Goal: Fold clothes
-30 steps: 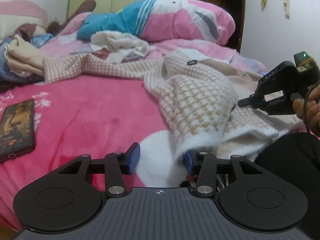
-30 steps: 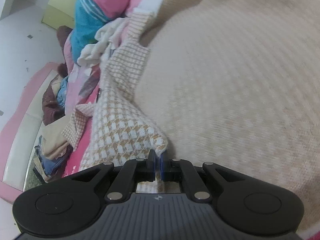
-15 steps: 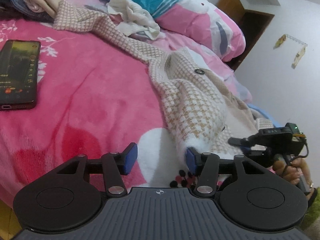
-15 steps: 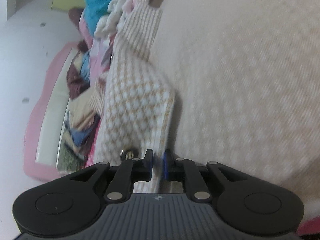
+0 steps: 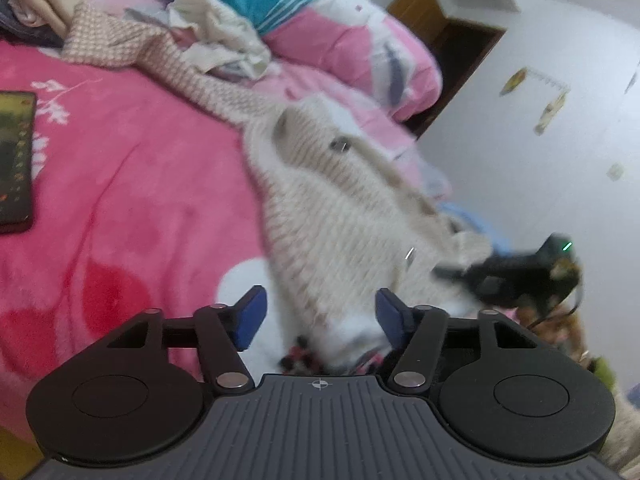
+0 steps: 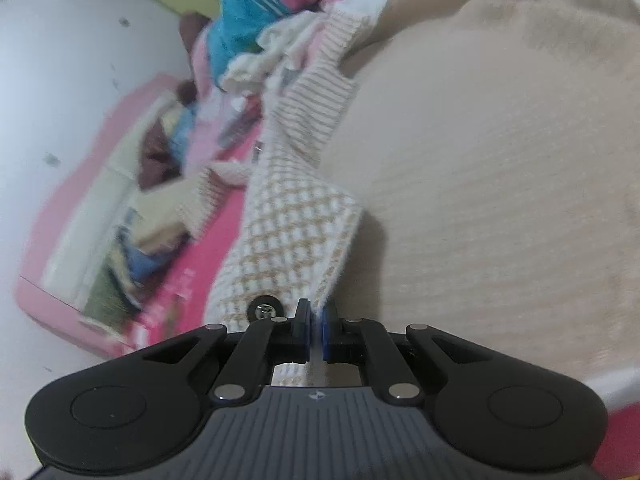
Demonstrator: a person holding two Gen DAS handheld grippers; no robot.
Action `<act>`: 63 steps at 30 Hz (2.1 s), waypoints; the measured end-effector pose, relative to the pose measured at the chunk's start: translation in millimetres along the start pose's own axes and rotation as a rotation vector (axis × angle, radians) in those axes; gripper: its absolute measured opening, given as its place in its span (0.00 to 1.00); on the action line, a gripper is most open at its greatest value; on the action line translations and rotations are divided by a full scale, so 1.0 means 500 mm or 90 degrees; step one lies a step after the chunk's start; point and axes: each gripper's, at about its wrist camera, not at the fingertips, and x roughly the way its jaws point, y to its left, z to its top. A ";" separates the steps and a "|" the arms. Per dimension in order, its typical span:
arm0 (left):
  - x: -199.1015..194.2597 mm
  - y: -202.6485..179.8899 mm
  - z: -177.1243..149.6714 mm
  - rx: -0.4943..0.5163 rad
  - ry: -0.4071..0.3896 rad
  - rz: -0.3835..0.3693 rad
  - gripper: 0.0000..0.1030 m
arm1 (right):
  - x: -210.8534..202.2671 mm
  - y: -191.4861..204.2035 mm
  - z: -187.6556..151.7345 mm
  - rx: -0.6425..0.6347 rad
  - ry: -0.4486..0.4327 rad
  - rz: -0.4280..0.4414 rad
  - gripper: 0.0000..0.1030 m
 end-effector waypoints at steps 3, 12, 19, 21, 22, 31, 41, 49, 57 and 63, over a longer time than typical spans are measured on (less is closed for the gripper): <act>0.031 -0.014 0.013 0.027 -0.016 0.007 0.67 | 0.023 0.003 -0.014 -0.042 0.035 -0.067 0.04; 0.126 -0.054 0.053 0.109 -0.066 0.029 0.67 | -0.013 0.056 0.079 -0.111 -0.009 -0.096 0.29; 0.204 -0.028 0.061 0.148 -0.061 0.051 0.67 | 0.162 0.027 0.274 0.010 -0.025 -0.025 0.32; 0.213 -0.017 0.054 0.142 -0.050 0.053 0.67 | 0.233 0.002 0.326 0.058 -0.019 -0.011 0.32; 0.214 -0.012 0.051 0.136 -0.048 0.048 0.67 | 0.267 -0.008 0.351 0.068 -0.023 -0.013 0.32; 0.218 0.001 0.041 0.130 -0.051 0.026 0.67 | 0.466 -0.044 0.479 0.003 -0.054 -0.038 0.39; 0.220 0.008 0.044 0.118 -0.051 0.010 0.69 | 0.503 -0.027 0.484 -0.034 -0.057 -0.019 0.41; 0.221 0.006 0.043 0.118 -0.052 0.011 0.69 | 0.526 -0.008 0.482 -0.063 -0.053 -0.014 0.25; 0.220 0.007 0.042 0.115 -0.055 0.009 0.69 | 0.469 0.063 0.461 -0.197 -0.114 -0.126 0.10; 0.221 0.010 0.043 0.112 -0.055 0.006 0.69 | 0.367 0.139 0.469 -0.350 -0.216 -0.293 0.09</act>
